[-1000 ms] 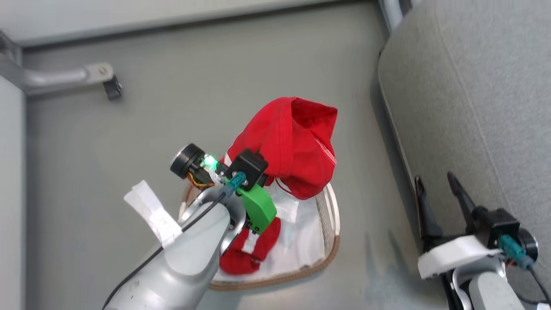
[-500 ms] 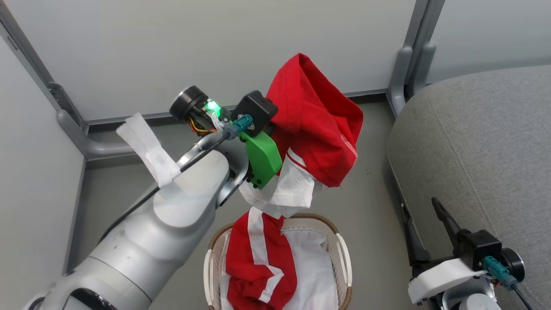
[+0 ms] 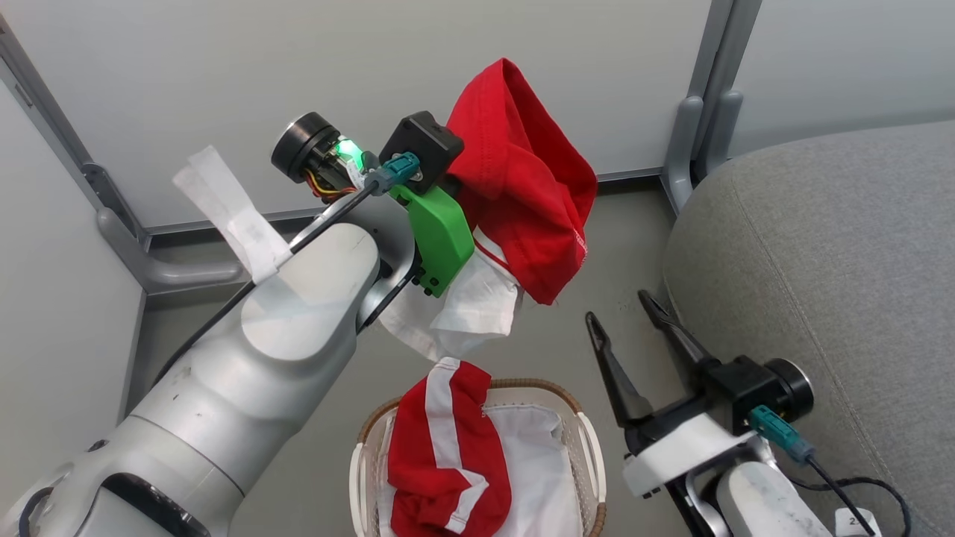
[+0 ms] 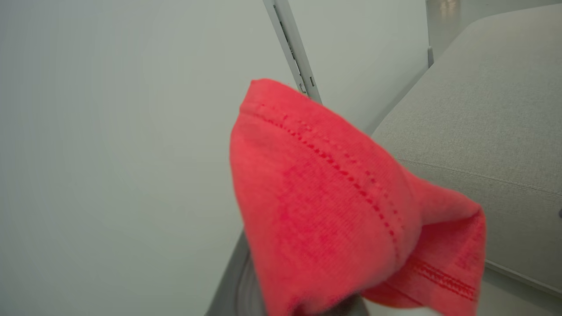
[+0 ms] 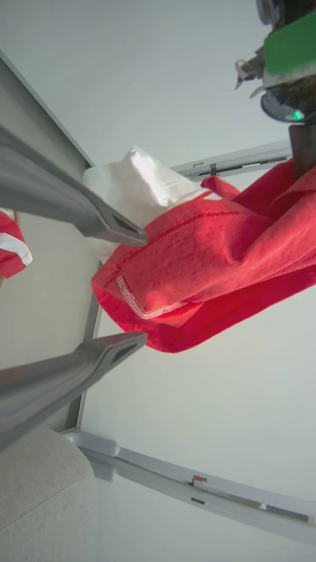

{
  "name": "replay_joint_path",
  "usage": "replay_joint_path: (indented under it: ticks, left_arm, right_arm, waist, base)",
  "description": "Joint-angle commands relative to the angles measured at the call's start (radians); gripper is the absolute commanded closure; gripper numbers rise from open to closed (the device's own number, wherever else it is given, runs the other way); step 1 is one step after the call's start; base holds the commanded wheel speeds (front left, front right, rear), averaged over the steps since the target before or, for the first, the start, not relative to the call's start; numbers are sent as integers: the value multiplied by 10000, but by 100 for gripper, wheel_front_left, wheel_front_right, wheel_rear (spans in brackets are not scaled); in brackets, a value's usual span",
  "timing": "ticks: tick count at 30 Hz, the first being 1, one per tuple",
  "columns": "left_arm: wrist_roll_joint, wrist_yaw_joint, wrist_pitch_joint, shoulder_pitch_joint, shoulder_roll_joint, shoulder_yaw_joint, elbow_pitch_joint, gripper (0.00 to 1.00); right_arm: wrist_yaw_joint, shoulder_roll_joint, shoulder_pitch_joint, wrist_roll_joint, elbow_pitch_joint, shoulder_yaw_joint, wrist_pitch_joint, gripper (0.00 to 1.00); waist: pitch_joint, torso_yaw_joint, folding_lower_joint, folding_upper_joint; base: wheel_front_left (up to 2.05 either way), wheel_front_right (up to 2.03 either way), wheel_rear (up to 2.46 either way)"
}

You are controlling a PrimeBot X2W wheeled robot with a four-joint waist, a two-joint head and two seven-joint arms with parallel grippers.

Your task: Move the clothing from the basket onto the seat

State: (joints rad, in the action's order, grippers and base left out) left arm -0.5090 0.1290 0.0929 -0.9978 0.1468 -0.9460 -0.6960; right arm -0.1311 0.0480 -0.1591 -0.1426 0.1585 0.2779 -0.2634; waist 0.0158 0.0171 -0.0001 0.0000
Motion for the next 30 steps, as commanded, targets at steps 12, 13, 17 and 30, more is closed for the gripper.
replay_joint_path:
  ticks: [12,13,17,30]
  left_arm:
    - [-320,18,-193,-95,-245,-295,-180,100]
    - [-339,18,-224,-69,-259,-316,-178,100]
    - [-415,19,-276,22,-315,-427,-139,100]
    - [-663,19,-200,247,-505,-785,131,100]
  right_arm:
    - [6,42,-1619,-50,623,1045,-21,0]
    - [6,43,-1731,29,781,1054,-21,0]
    - [6,45,-2237,407,1571,1131,-20,0]
    - [8,42,-3715,543,4198,1731,-15,50]
  waist:
    - [-77,-98,1,0]
    - [-80,-114,1,0]
    - [-93,-204,1,0]
    - [-85,-576,1,0]
  base:
    - [0,0,0]
    - [0,0,0]
    - [0,0,0]
    - [0,0,0]
